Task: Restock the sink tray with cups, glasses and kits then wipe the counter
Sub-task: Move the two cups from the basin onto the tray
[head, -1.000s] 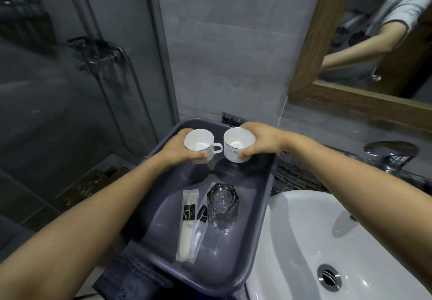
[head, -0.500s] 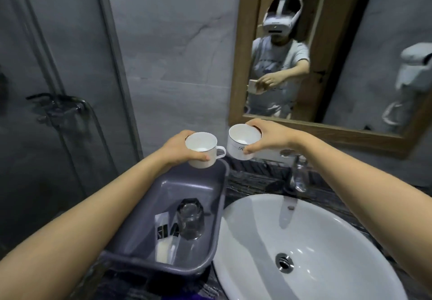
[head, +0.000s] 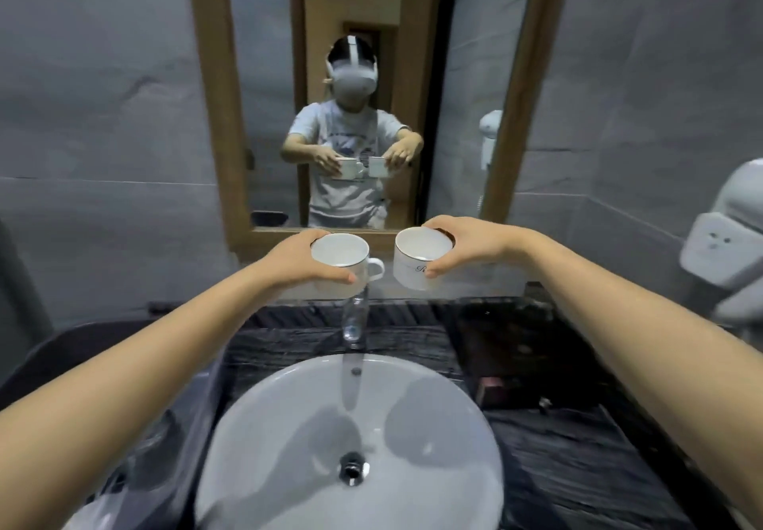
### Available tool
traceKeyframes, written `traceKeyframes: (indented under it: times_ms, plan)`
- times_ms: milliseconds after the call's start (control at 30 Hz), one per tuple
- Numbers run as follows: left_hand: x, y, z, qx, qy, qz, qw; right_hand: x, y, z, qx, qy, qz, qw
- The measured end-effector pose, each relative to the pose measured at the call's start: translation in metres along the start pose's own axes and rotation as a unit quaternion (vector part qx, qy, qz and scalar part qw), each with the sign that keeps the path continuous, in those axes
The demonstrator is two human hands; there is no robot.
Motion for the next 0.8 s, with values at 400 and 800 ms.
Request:
traceKeyframes:
  times_ms: [400,800]
  plan:
    - [0.097,-0.087,0.200,-0.069,0.061,-0.014,0.996,0.211,0.046,-0.061,-0.018,-0.006,0.105,0.994]
    - [0.061,-0.125,0.325,-0.134,0.065,-0.073,0.986,0.372,0.041,0.020,-0.037,-0.024,0.249,0.967]
Point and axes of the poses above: each hand's wrist, its own y-axis away from the middle knuckle, its own z-axis out of the palm, x = y × z, the point moved 10 cm from there along -y, towards the middle knuckle, and after that the axes turned 4 degrees about -y, right-handed, at the moved point
